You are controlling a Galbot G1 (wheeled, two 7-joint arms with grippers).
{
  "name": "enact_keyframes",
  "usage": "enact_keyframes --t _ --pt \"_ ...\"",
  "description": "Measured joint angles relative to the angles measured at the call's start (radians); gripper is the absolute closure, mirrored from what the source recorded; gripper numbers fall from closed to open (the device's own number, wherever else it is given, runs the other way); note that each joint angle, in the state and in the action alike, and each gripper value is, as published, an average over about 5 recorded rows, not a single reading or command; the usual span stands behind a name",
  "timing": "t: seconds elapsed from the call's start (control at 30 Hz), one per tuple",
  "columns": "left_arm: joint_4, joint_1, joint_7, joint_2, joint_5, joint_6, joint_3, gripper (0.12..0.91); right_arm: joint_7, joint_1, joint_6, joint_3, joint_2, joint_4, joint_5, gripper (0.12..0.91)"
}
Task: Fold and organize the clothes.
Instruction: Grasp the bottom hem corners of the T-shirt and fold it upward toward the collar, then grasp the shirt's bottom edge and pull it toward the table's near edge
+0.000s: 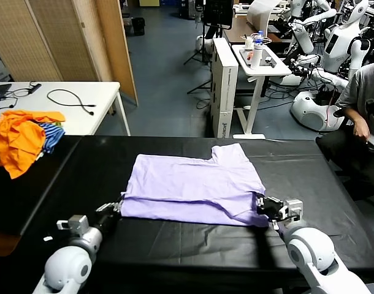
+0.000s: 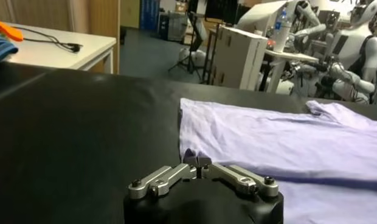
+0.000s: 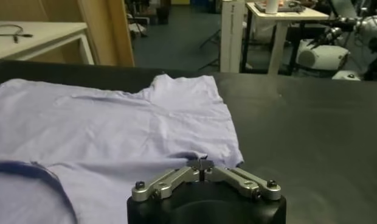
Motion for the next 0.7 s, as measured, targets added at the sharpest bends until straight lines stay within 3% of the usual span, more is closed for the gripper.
enact_keyframes --t 0.1,0.3,0.4,0.47,0.53,0.7 --pt "-0.008 0.004 -0.008 -0.011 0.009 -0.001 -0.007 0.772 -0.022 -0.031 -0.006 0.026 -0.005 0.030 -0.004 0.639" --pt "-0.046 0.043 -0.009 -0.031 0.046 -0.010 -0.039 0.404 -0.052 -0.136 -0.013 0.092 -0.015 0.116 -0.029 0.269" --pt "-0.076 0.076 -0.006 -0.045 0.064 -0.011 -0.054 0.227 -0.063 -0.198 -0.011 0.127 -0.016 0.157 -0.037 0.151" --pt "-0.096 0.100 -0.003 -0.055 0.075 -0.012 -0.059 0.151 -0.068 -0.236 -0.009 0.145 -0.017 0.177 -0.041 0.128" --pt "-0.108 0.122 -0.001 -0.066 0.085 -0.013 -0.060 0.127 -0.072 -0.268 -0.008 0.159 -0.018 0.188 -0.046 0.120" --pt "-0.109 0.150 -0.003 -0.092 0.094 -0.013 -0.060 0.124 -0.078 -0.321 -0.001 0.184 -0.019 0.196 -0.049 0.122"
